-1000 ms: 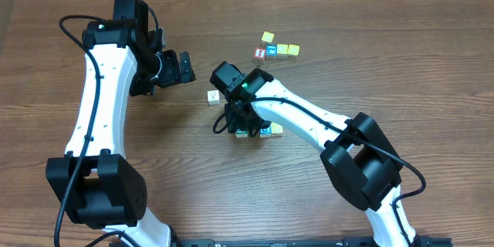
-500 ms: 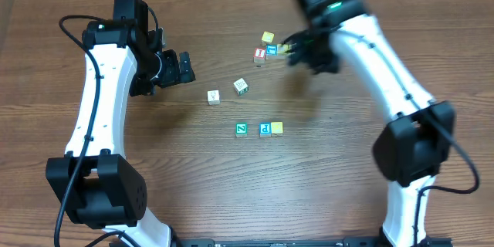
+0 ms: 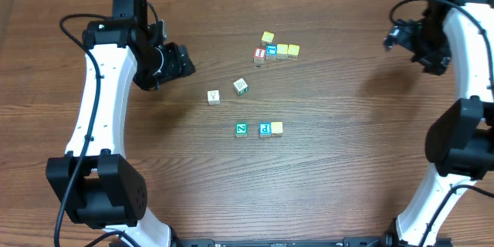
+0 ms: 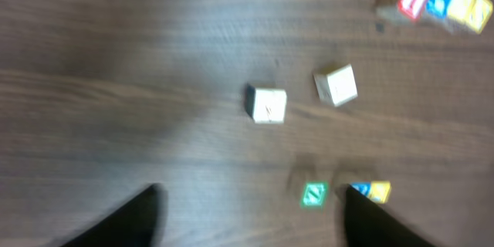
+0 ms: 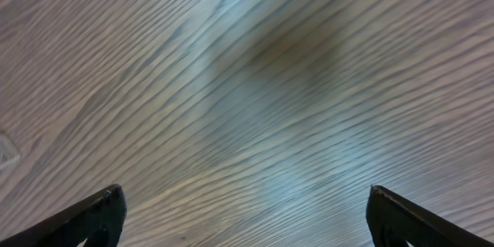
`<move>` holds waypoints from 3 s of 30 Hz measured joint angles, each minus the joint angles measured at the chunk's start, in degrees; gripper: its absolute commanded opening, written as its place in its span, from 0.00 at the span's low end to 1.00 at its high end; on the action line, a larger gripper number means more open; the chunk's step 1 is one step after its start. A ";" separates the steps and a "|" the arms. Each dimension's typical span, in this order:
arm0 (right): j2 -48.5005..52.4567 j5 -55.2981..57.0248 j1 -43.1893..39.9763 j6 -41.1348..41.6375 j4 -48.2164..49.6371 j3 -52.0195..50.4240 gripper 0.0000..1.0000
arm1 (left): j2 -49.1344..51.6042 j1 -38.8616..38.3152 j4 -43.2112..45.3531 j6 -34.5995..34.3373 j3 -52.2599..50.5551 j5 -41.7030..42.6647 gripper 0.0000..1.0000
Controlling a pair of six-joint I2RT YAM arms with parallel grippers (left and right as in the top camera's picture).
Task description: Flip 5 blocks
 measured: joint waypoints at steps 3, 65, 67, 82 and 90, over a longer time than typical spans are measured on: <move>0.00 0.02 -2.01 -0.11 0.48 0.00 1.00 | 0.00 -1.97 -1.97 -0.85 -0.02 0.83 0.33; 0.00 0.00 -3.80 -0.50 4.79 0.00 1.00 | 0.33 -26.86 33.53 -13.73 -32.76 -13.38 0.04; 0.00 0.00 -3.80 -0.50 4.79 0.00 1.00 | 0.33 -26.86 34.34 -13.77 -32.76 -13.79 0.04; 0.00 -0.02 -3.80 -0.50 4.74 0.00 1.00 | 0.33 -26.86 34.27 -15.19 -32.76 -13.92 0.04; 0.00 0.00 -3.78 -0.52 4.74 0.00 1.00 | 0.33 -26.86 34.12 -15.23 -32.76 -11.67 0.04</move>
